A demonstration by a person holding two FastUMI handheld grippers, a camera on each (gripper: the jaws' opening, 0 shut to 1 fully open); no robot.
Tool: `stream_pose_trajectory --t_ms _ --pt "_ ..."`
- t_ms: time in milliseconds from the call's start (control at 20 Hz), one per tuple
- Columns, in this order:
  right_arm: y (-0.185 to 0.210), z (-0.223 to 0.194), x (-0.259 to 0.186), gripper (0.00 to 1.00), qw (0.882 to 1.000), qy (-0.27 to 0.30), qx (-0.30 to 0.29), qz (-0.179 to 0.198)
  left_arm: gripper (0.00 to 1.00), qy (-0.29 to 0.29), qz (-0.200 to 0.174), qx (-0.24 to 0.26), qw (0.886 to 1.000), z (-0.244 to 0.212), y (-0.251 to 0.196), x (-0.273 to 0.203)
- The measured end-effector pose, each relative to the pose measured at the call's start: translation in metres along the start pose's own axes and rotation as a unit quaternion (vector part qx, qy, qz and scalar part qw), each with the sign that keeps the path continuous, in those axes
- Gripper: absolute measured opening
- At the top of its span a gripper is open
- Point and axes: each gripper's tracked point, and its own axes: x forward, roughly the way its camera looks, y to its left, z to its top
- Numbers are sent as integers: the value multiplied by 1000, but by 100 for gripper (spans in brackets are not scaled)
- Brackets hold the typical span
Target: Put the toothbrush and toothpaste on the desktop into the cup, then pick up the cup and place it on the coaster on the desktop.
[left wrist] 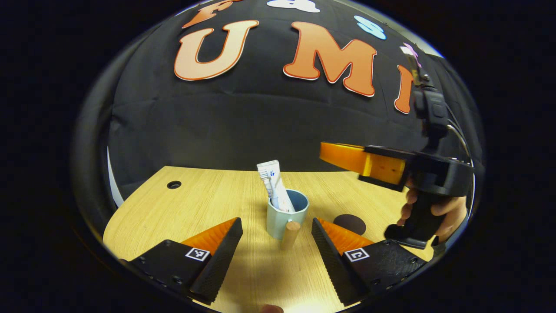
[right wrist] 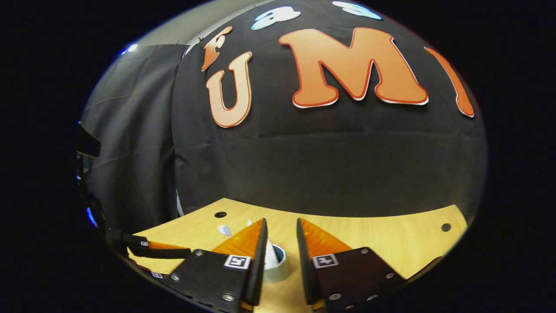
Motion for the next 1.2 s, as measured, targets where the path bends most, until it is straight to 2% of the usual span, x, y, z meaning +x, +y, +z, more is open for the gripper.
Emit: stream_pose_trajectory --t_ms 150,200,300,400,600,650,800,1000,1200 --pt "-19 18 -39 64 1000 -12 -9 -17 96 37 -14 -7 999 3 -8 13" --pt "-26 25 -52 80 999 -19 -16 -25 96 51 -15 -5 999 2 -9 17" --pt "-42 35 -78 89 998 -32 -27 -40 96 80 -14 3 997 -1 -10 31" --pt "-54 42 -103 93 997 -41 -30 -50 96 117 -18 0 993 -8 -16 41" --pt "-75 49 -149 94 996 -45 -44 -67 96 192 -16 4 981 -31 -15 62" --pt "-76 50 -160 94 995 -45 -51 -67 94 212 -14 3 977 -34 -15 63" --pt "-82 61 -188 95 994 -58 -66 -66 96 252 -14 -2 968 -44 -18 70" --pt "-82 70 -214 95 992 -64 -90 -63 96 300 4 20 954 -50 -21 72" --pt "-87 71 -235 96 990 -72 -102 -65 93 339 28 14 940 -59 -21 77"
